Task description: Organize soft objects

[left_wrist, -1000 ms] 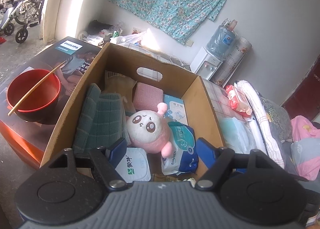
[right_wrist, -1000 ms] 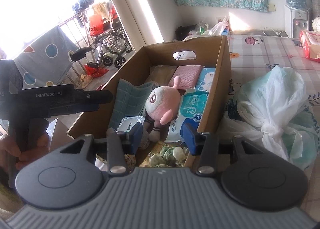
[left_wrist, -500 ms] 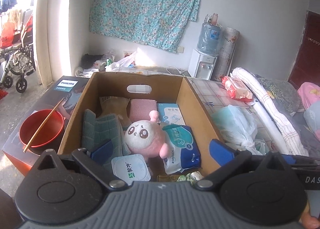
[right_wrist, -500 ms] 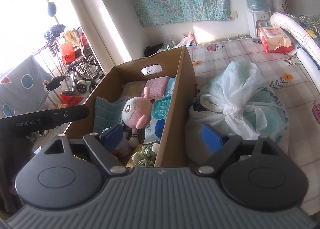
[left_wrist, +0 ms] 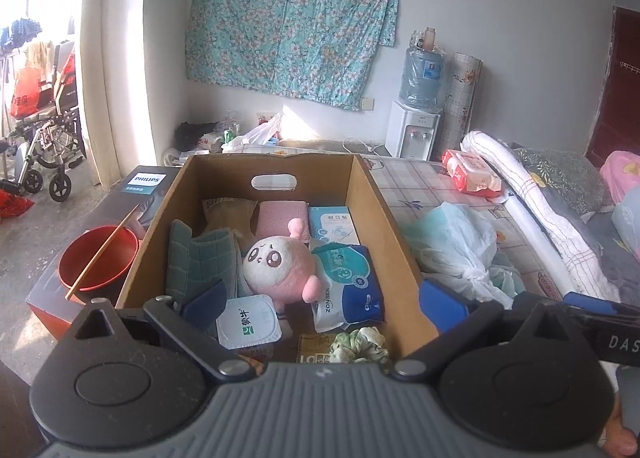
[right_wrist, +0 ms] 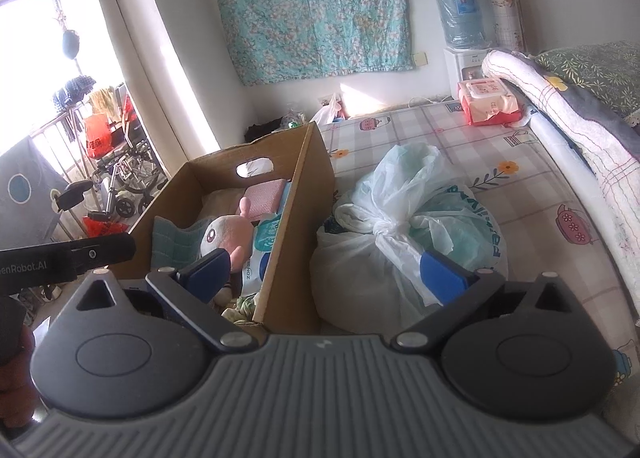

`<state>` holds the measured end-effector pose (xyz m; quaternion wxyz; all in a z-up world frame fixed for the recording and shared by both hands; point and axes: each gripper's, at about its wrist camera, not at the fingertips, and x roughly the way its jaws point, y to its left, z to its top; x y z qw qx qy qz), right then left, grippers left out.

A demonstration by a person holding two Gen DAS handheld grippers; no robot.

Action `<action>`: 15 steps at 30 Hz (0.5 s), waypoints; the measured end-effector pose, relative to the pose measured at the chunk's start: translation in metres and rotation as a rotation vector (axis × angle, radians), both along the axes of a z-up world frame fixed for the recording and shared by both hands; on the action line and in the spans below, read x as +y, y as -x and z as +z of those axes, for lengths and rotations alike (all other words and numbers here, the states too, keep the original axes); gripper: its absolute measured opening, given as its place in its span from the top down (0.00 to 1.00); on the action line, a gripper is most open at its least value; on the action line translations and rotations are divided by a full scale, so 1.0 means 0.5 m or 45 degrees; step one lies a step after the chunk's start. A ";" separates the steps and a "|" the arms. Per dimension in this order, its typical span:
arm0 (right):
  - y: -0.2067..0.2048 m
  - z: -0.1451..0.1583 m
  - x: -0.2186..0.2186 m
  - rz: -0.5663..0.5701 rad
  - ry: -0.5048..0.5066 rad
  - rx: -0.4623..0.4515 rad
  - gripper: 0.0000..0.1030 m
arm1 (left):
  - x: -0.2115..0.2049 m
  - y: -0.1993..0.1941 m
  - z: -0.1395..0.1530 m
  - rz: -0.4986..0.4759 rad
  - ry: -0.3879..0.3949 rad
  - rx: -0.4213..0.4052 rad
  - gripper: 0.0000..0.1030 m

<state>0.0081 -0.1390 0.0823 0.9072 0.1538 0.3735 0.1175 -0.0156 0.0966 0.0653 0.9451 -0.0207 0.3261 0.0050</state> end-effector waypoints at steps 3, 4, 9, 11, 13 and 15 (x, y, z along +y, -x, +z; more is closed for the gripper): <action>0.004 -0.001 0.002 0.000 0.011 0.016 0.01 | -0.014 0.003 -0.003 0.019 -0.055 0.020 0.00; 0.005 -0.001 0.003 0.000 0.014 0.019 0.01 | -0.016 0.003 -0.004 0.027 -0.069 0.025 0.00; 0.006 -0.005 0.008 0.003 0.035 0.045 0.01 | -0.015 -0.002 -0.010 0.043 -0.086 0.055 0.00; 0.007 -0.008 0.010 0.001 0.038 0.059 0.01 | -0.008 -0.005 -0.014 0.057 -0.068 0.068 0.00; 0.006 -0.011 0.012 -0.003 0.037 0.071 0.01 | -0.001 -0.007 -0.019 0.070 -0.048 0.078 0.00; 0.005 -0.014 0.014 -0.001 0.036 0.079 0.01 | 0.003 -0.008 -0.023 0.072 -0.052 0.085 0.00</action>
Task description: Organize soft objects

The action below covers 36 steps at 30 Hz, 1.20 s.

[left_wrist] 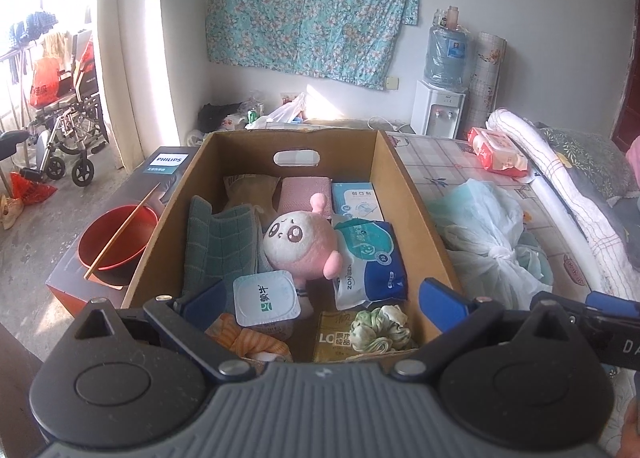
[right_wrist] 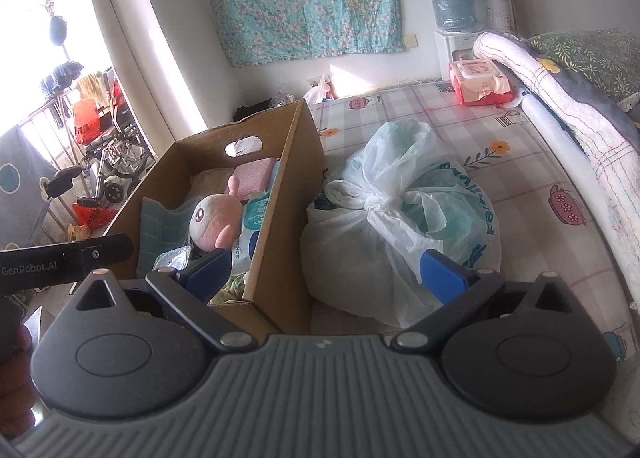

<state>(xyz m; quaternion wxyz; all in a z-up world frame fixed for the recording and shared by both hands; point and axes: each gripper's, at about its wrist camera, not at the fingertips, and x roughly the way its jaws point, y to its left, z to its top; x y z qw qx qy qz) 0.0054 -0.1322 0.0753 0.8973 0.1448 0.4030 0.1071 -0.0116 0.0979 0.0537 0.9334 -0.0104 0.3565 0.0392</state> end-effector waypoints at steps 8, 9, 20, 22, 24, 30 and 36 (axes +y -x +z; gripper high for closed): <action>-0.007 -0.012 0.019 0.013 0.039 0.034 0.01 | 0.011 0.004 -0.009 -0.030 -0.011 0.016 0.00; -0.008 -0.013 0.020 0.013 0.042 0.036 0.01 | 0.013 0.004 -0.010 -0.032 0.000 0.021 0.00; -0.007 -0.013 0.032 -0.013 0.107 0.037 0.01 | 0.033 0.002 -0.020 0.005 0.048 0.076 0.00; -0.005 -0.012 0.034 -0.010 0.112 0.035 0.01 | 0.034 0.007 -0.021 0.014 0.041 0.079 0.00; -0.005 -0.013 0.036 -0.002 0.111 0.042 0.01 | 0.037 0.015 -0.021 0.021 0.034 0.085 0.00; 0.000 -0.029 0.050 0.024 0.122 0.104 0.01 | 0.052 0.039 -0.032 0.050 0.039 0.116 0.00; 0.008 -0.040 0.065 0.056 0.107 0.158 0.01 | 0.061 0.053 -0.052 0.092 0.059 0.172 0.00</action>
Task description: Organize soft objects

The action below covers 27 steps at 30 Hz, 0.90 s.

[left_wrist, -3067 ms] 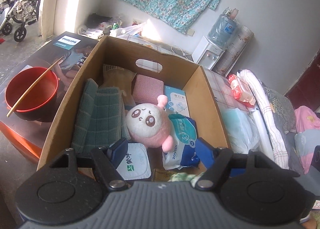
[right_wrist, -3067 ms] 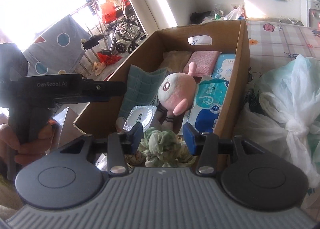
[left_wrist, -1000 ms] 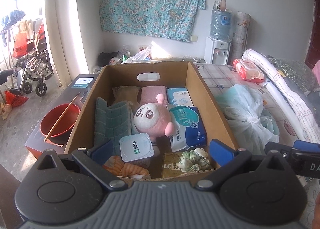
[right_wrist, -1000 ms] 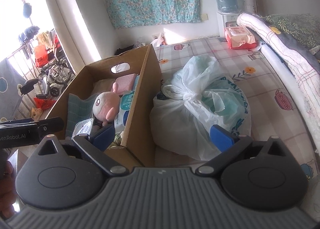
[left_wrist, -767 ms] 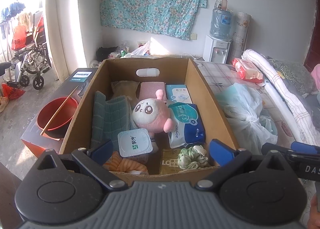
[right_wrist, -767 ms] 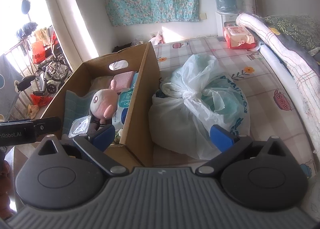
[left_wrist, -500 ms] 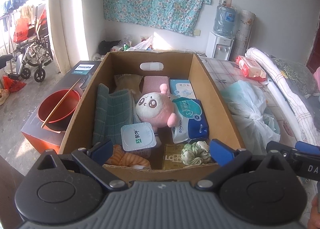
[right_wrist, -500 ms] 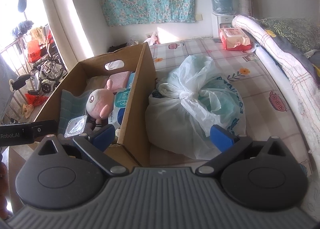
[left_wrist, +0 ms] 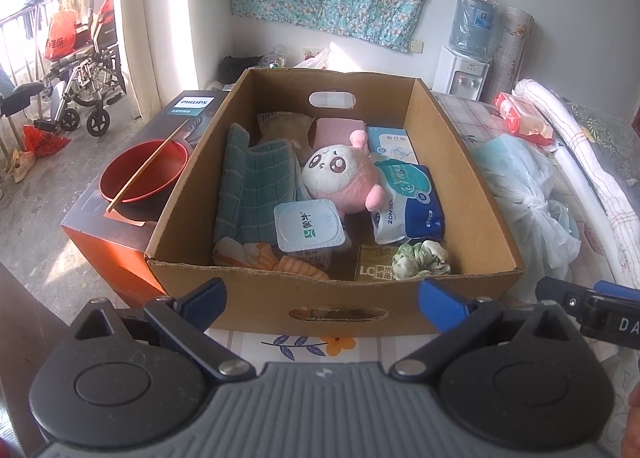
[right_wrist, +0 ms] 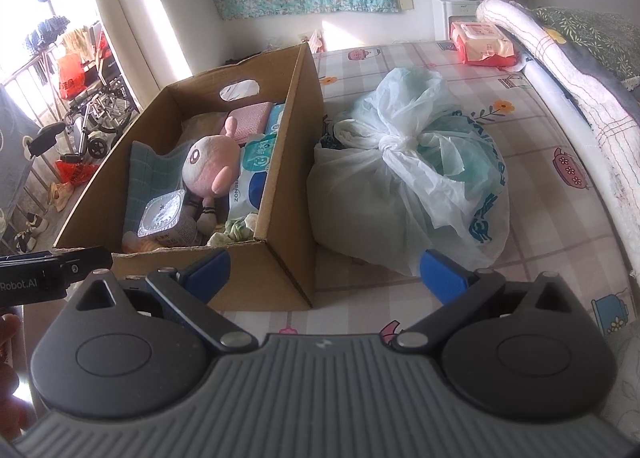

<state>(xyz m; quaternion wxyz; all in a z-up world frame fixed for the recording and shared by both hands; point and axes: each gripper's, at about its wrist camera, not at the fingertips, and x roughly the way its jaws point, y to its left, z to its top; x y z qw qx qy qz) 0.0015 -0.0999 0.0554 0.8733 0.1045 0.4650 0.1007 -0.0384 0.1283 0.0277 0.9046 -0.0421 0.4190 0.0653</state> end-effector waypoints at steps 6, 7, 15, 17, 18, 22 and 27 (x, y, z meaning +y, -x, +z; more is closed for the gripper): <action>0.004 -0.007 0.015 0.062 -0.005 0.033 0.01 | -0.008 0.010 -0.016 0.030 -0.004 0.058 0.00; 0.004 -0.008 0.018 0.071 -0.005 0.040 0.01 | -0.009 0.012 -0.016 0.034 -0.007 0.061 0.00; 0.001 -0.015 0.041 0.138 -0.020 0.067 0.01 | -0.024 0.006 -0.034 0.012 -0.027 0.111 0.00; -0.001 -0.017 0.046 0.146 -0.015 0.075 0.01 | -0.026 0.004 -0.037 0.008 -0.029 0.114 0.00; -0.001 -0.018 0.049 0.148 -0.010 0.076 0.01 | -0.027 0.004 -0.037 0.011 -0.033 0.115 0.00; -0.004 -0.021 0.053 0.150 0.007 0.082 0.01 | -0.024 0.000 -0.041 0.014 -0.030 0.125 0.00; -0.012 -0.027 0.056 0.157 0.018 0.091 0.01 | -0.022 -0.006 -0.044 0.022 -0.035 0.135 0.00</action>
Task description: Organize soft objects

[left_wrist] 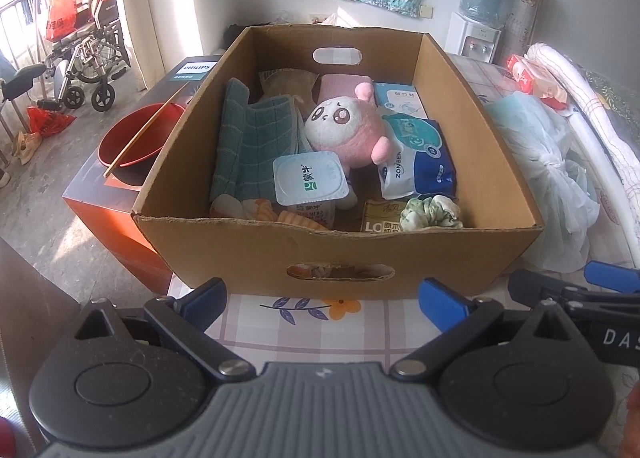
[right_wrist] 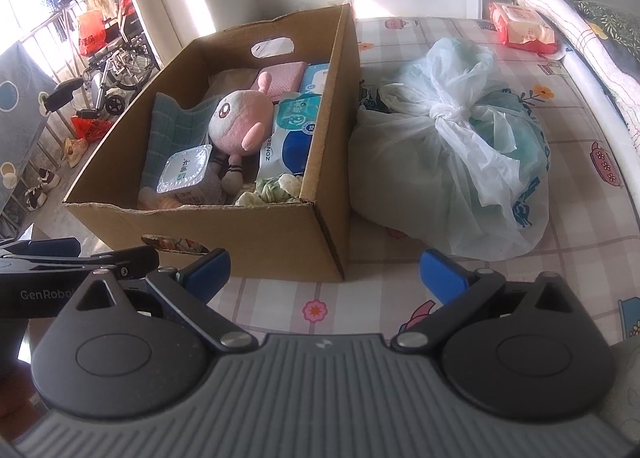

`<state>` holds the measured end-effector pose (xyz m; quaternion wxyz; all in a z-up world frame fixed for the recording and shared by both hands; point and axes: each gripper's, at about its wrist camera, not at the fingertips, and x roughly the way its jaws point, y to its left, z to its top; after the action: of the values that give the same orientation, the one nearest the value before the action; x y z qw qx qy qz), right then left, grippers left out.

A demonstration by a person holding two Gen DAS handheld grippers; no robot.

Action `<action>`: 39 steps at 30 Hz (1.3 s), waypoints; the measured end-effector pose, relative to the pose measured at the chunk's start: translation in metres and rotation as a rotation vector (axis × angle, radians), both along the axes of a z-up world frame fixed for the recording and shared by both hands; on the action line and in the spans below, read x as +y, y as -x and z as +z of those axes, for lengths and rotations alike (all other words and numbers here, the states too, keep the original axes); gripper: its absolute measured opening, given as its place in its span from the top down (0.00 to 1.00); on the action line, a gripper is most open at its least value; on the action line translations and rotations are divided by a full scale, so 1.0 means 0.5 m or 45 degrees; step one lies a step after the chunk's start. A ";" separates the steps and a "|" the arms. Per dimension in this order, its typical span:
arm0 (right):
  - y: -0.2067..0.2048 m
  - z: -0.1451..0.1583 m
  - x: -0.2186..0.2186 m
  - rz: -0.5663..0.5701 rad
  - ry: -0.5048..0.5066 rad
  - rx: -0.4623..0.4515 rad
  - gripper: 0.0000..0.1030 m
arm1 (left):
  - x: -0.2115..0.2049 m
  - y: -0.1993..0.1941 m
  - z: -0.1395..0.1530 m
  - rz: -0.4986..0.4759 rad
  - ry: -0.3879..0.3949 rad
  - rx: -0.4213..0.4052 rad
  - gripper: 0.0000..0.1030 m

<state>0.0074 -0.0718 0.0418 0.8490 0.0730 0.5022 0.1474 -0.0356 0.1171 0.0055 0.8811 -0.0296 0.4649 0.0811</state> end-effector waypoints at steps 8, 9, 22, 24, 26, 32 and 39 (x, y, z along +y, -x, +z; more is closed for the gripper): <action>-0.005 -0.006 0.008 0.014 0.005 0.010 0.01 | 0.005 -0.002 -0.005 0.012 -0.008 0.009 0.01; -0.006 -0.007 0.009 0.015 0.006 0.011 0.01 | 0.005 -0.003 -0.005 0.014 -0.009 0.010 0.01; -0.011 -0.010 0.017 0.028 0.019 0.014 0.01 | 0.012 -0.003 -0.012 0.032 0.006 0.024 0.01; -0.011 -0.010 0.019 0.030 0.021 0.014 0.01 | 0.014 -0.003 -0.012 0.034 0.008 0.025 0.01; -0.012 -0.012 0.021 0.033 0.023 0.014 0.01 | 0.015 -0.003 -0.013 0.037 0.012 0.028 0.01; -0.015 -0.014 0.024 0.038 0.027 0.018 0.01 | 0.017 -0.003 -0.015 0.046 0.018 0.034 0.01; -0.015 -0.013 0.027 0.044 0.030 0.014 0.01 | 0.020 -0.002 -0.015 0.050 0.021 0.033 0.01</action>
<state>0.0150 -0.0585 0.0353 0.8443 0.0550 0.5098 0.1557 -0.0344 0.1270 -0.0020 0.8731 -0.0450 0.4762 0.0948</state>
